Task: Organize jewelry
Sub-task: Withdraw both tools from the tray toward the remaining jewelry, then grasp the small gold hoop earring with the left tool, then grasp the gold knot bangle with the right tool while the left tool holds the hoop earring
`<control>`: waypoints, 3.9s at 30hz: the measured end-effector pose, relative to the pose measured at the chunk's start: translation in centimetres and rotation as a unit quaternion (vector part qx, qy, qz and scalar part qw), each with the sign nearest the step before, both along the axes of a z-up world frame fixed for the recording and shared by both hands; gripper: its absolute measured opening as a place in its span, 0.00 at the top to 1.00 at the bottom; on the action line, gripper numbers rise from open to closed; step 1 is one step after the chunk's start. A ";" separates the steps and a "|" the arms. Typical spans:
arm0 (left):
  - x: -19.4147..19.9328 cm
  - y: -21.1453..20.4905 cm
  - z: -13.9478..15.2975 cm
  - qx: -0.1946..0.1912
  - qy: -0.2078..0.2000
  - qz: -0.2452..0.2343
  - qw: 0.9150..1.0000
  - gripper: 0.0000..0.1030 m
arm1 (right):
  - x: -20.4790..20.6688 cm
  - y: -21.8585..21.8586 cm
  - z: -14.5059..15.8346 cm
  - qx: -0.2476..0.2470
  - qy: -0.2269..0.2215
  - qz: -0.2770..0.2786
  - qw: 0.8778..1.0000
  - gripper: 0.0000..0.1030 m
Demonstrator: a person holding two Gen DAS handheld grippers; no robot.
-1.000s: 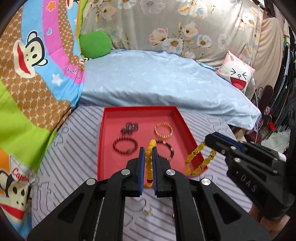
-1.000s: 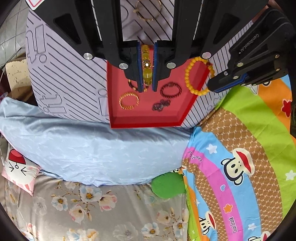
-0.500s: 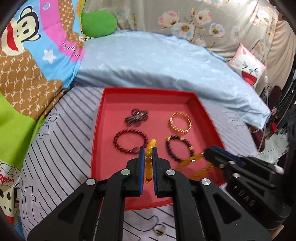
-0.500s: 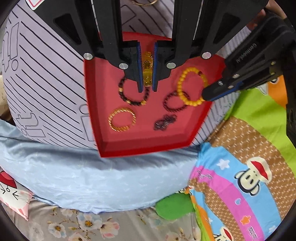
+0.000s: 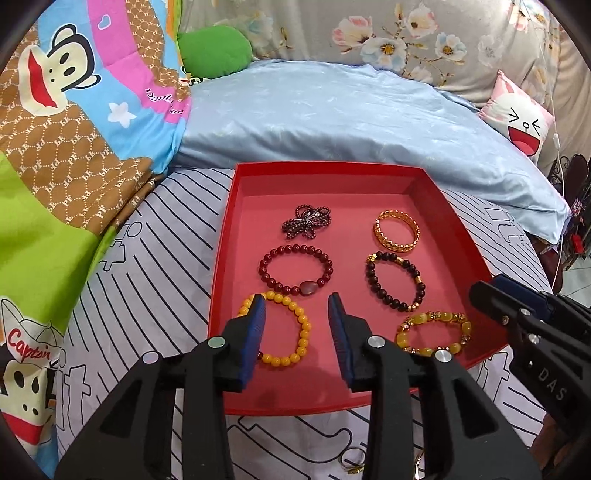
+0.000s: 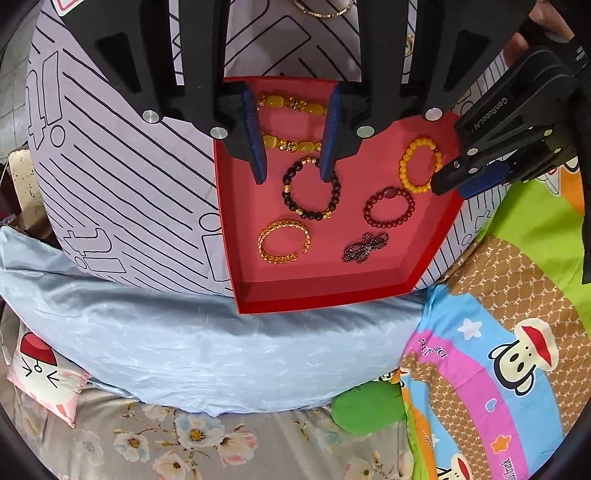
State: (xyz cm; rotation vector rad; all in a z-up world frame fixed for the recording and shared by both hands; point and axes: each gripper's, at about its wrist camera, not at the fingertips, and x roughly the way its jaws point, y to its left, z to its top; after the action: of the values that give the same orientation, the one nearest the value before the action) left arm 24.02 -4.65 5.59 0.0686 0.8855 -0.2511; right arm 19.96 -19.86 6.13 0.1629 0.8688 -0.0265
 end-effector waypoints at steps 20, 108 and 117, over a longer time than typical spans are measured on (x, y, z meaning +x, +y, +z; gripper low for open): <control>-5.8 0.6 2.1 -0.002 -0.013 0.001 1.000 0.68 | -6.9 1.9 2.2 -0.008 -0.018 0.025 0.999 0.69; -16.2 4.8 -4.8 -0.016 0.043 -0.011 0.999 0.83 | -11.7 1.4 -5.8 0.001 0.048 0.025 0.999 0.62; -15.7 4.4 -4.8 -0.018 0.043 -0.011 0.999 0.83 | -11.1 1.4 -6.2 0.007 0.053 0.030 0.998 0.83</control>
State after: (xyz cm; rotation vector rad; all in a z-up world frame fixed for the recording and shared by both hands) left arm 8.31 -0.23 0.84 0.0343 0.9656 -0.2918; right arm 8.91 -18.45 -0.10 0.1482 0.9786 0.0277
